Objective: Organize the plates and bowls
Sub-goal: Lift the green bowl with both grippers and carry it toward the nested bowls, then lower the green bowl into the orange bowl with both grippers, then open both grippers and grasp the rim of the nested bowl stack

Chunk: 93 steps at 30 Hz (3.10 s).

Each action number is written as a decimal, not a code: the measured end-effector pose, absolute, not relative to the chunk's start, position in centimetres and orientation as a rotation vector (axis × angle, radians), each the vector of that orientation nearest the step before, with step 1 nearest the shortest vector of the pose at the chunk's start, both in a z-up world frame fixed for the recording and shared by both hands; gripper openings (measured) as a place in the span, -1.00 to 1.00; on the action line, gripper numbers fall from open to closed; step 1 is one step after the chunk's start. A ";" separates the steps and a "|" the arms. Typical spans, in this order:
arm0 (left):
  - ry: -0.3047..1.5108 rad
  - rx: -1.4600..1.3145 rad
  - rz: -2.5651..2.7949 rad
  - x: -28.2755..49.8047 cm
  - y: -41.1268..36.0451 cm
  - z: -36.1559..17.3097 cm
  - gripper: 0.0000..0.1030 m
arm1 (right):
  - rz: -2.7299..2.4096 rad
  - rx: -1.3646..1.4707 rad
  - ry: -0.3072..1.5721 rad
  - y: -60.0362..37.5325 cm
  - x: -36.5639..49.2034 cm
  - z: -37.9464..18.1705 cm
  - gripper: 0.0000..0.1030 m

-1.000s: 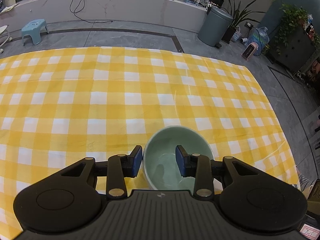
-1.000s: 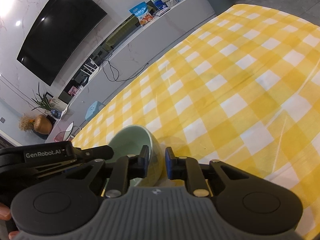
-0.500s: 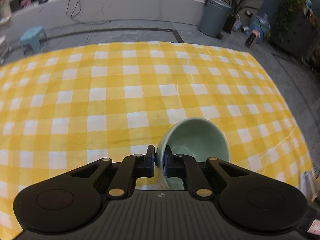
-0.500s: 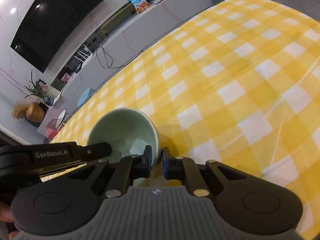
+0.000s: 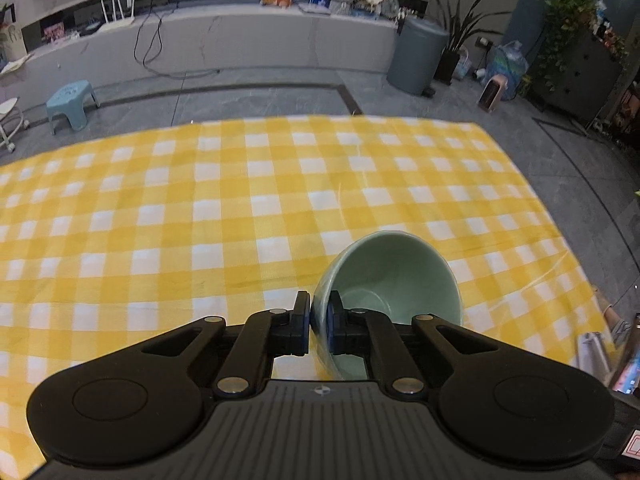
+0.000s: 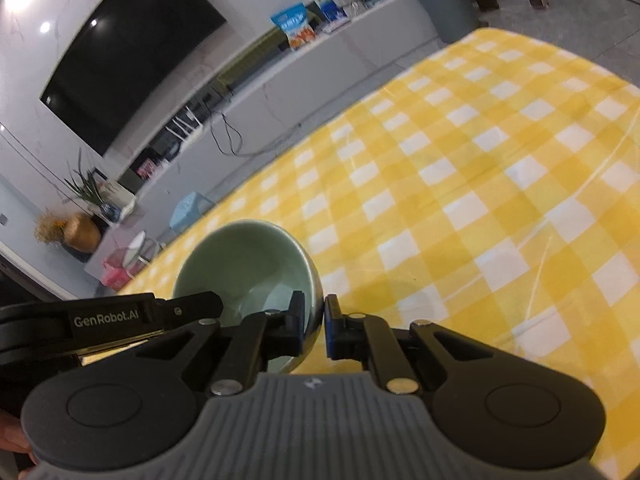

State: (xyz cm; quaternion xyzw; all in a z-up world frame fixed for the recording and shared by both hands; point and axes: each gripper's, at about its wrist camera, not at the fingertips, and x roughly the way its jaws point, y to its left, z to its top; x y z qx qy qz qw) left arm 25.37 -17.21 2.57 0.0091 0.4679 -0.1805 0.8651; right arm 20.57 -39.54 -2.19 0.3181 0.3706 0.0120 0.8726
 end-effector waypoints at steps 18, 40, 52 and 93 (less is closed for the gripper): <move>0.976 -0.087 -0.324 17.3 -11.3 8.5 -0.84 | 0.141 0.690 0.762 -34.9 12.5 5.2 -0.84; 1.182 -0.161 -0.240 15.2 -8.9 2.7 -0.84 | 0.135 0.522 0.899 -31.9 11.1 1.4 -0.87; 1.184 -0.019 -0.192 15.4 -10.3 2.7 -0.87 | 0.127 0.343 0.892 -30.0 11.4 1.5 -0.87; 0.910 -0.112 -0.247 12.8 -7.9 4.5 0.24 | 0.094 0.413 0.759 -32.2 10.9 2.1 -0.04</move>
